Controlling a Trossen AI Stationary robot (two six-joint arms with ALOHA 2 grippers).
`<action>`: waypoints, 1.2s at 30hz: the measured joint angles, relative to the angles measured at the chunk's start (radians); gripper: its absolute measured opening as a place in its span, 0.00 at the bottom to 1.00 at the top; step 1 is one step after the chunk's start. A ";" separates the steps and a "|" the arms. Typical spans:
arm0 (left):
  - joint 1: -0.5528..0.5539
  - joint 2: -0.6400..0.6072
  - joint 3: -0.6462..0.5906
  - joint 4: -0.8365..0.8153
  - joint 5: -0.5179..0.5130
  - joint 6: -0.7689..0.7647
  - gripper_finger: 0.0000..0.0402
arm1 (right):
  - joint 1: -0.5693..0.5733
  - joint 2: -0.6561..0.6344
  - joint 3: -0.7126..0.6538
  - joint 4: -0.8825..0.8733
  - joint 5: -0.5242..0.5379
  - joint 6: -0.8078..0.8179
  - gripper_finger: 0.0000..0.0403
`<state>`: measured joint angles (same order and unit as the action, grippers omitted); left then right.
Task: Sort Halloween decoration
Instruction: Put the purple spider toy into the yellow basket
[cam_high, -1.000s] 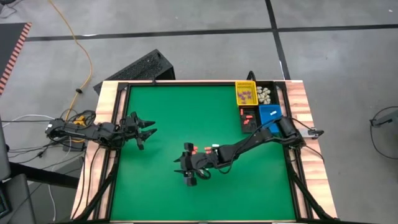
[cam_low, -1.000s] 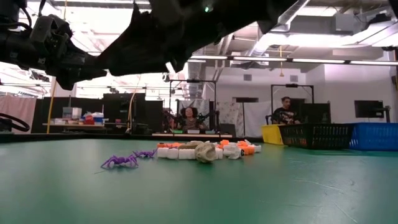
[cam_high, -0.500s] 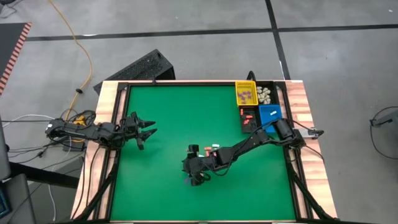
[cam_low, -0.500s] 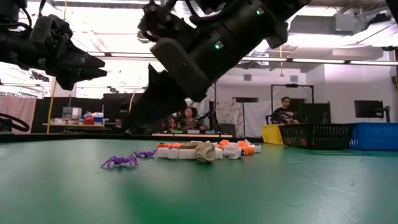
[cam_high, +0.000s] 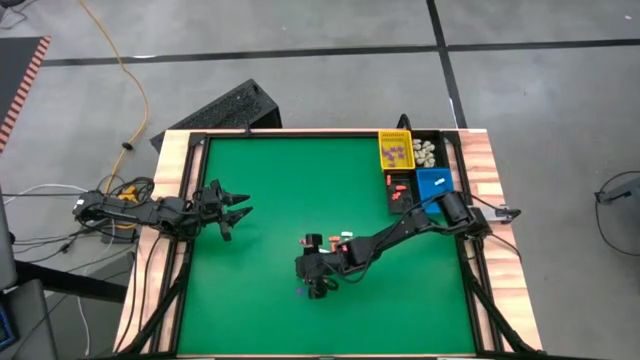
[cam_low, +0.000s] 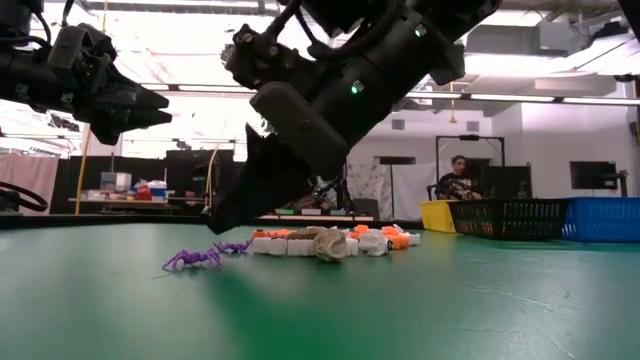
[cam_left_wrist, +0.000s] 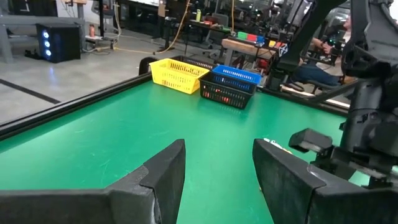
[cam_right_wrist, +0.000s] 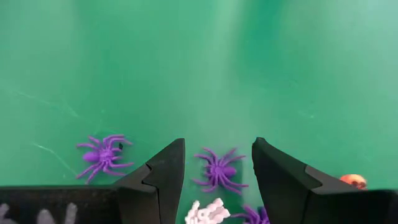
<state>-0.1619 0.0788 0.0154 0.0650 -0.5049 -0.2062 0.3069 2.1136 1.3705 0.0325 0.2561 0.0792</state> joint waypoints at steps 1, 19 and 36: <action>0.000 0.000 0.000 0.000 0.001 0.000 0.44 | 0.000 0.003 0.000 -0.006 0.000 0.000 0.51; 0.000 0.000 0.000 0.000 0.000 0.000 0.44 | -0.020 0.045 0.002 -0.005 0.003 0.063 0.38; 0.000 0.000 0.000 0.000 0.000 0.000 0.44 | -0.026 0.045 0.064 -0.045 0.013 0.064 0.04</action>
<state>-0.1619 0.0784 0.0154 0.0650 -0.5045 -0.2058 0.2804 2.1586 1.4344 -0.0130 0.2696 0.1432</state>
